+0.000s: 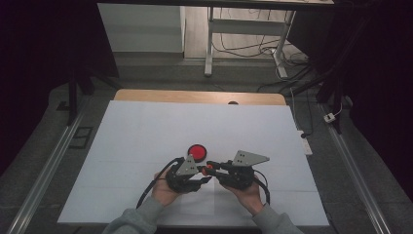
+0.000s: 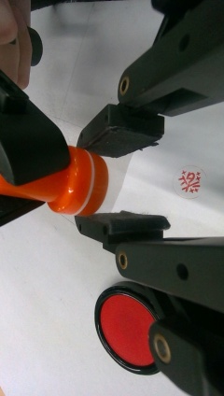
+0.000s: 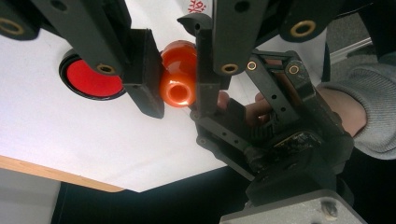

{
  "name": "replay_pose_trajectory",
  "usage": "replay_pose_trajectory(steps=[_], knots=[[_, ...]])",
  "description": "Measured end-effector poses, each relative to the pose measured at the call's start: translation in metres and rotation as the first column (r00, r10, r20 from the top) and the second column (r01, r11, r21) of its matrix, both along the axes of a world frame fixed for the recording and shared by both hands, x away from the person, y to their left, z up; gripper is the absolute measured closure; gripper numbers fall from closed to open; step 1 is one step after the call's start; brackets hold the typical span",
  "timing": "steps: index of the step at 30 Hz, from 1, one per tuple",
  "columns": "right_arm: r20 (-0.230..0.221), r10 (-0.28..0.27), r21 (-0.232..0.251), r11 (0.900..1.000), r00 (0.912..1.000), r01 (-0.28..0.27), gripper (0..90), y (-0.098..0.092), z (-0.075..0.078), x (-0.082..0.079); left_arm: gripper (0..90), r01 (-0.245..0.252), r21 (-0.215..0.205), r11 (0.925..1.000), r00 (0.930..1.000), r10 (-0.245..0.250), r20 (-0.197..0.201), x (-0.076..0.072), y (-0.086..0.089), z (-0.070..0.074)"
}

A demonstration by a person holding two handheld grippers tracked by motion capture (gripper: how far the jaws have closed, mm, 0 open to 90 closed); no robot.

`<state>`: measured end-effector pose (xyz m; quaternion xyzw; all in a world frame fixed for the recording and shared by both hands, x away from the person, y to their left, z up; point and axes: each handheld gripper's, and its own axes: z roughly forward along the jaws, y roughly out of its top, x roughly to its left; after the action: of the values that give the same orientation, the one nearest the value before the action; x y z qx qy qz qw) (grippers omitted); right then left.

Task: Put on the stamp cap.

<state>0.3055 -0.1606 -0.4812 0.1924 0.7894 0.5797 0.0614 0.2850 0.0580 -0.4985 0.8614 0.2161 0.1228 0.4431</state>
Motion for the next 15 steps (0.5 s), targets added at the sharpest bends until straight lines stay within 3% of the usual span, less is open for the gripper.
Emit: replay_pose_trajectory(steps=[15], knots=[[0.002,-0.005,0.008,1.0,1.0,0.005,72.1,-0.0018,0.0013,0.0009,37.9,-0.025,0.001,0.9997,0.9997,0.025,-0.009,0.0013,0.0077,0.0035]])
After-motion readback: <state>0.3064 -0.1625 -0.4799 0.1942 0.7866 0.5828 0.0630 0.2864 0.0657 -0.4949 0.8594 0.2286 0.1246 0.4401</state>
